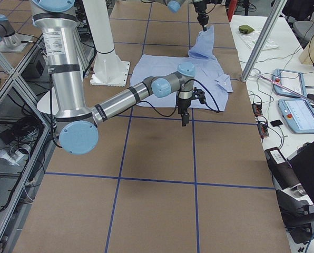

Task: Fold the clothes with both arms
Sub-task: 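Fold the other sleeve across the shirt front with the left gripper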

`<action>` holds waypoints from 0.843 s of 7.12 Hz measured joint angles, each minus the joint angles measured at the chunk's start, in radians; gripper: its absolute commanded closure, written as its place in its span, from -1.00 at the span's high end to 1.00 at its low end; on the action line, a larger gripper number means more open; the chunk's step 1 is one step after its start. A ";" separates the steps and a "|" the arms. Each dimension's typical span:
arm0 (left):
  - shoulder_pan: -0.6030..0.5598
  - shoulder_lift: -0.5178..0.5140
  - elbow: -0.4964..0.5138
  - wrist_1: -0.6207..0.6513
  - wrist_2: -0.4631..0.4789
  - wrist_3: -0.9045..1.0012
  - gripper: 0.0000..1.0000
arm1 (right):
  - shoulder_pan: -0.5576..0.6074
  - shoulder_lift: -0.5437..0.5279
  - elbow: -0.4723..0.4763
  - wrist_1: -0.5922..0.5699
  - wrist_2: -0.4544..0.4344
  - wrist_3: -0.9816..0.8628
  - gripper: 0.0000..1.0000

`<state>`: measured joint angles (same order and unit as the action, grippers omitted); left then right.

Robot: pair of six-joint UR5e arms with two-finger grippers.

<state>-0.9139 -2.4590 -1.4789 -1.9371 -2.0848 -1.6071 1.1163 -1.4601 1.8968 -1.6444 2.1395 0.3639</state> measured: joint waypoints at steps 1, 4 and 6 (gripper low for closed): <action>0.027 -0.067 0.072 -0.026 0.011 -0.048 -1.00 | 0.026 -0.010 -0.004 0.000 0.021 -0.023 1.00; 0.075 -0.142 0.166 -0.110 0.033 -0.128 -1.00 | 0.044 -0.018 -0.015 0.000 0.034 -0.038 1.00; 0.104 -0.153 0.170 -0.117 0.041 -0.146 -1.00 | 0.045 -0.014 -0.021 0.000 0.034 -0.036 1.00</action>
<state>-0.8101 -2.6124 -1.3090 -2.0541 -2.0437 -1.7526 1.1611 -1.4746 1.8758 -1.6444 2.1733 0.3276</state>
